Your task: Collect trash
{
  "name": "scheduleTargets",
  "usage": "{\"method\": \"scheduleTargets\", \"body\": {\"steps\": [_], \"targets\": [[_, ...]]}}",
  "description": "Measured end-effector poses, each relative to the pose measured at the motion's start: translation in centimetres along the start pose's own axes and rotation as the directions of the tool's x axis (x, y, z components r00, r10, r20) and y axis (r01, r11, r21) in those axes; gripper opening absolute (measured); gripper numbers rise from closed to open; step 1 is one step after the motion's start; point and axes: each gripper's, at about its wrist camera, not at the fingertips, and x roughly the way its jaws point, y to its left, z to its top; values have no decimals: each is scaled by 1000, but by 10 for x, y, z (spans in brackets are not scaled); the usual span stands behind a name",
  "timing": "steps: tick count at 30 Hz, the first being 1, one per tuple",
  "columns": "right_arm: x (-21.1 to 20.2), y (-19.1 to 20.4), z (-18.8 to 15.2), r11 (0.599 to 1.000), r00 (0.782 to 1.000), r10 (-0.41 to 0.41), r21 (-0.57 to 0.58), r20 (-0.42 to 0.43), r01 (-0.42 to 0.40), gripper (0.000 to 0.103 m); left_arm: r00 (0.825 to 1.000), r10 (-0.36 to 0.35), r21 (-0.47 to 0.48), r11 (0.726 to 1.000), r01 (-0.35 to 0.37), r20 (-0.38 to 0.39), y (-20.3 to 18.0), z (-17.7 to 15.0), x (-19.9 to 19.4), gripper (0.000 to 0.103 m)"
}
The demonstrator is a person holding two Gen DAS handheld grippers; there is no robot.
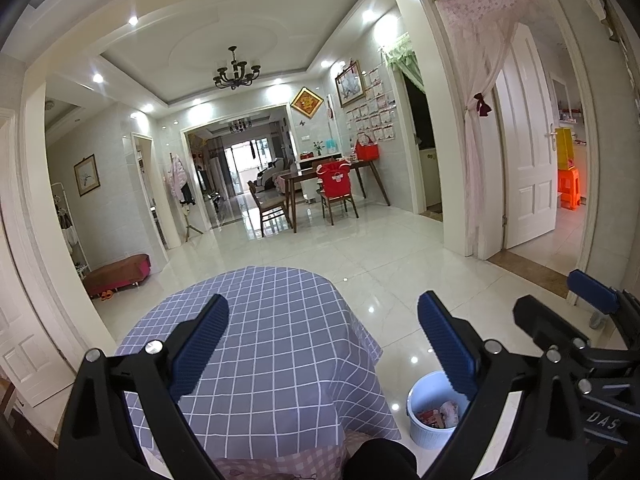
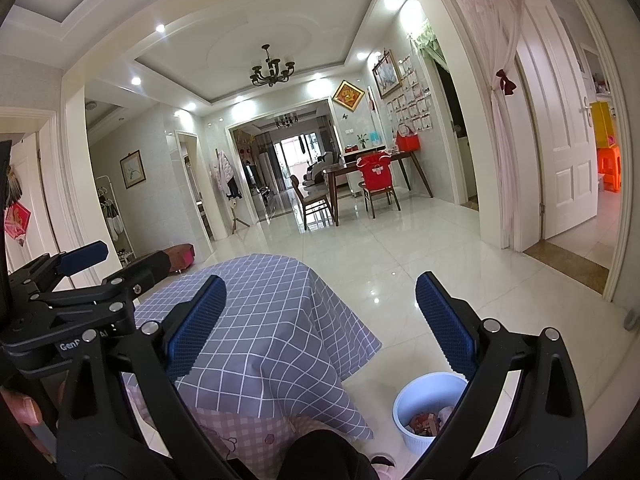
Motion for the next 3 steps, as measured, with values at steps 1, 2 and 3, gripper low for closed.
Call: {"method": "scheduleTargets", "body": {"steps": [1, 2, 3], "targets": [[-1, 1, -2, 1000, 1000, -2, 2, -1, 2, 94, 1000, 3, 0, 1000, -3, -3, 1, -2, 1, 94], [0, 2, -4, 1000, 1000, -6, 5, -3, 6, 94, 1000, 2, -2, 1000, -2, -9, 3, -4, 3, 94], [2, 1, -3, 1000, 1000, -9, 7, -5, 9, 94, 1000, 2, -4, 1000, -2, -13, 4, -4, 5, 94]]}}
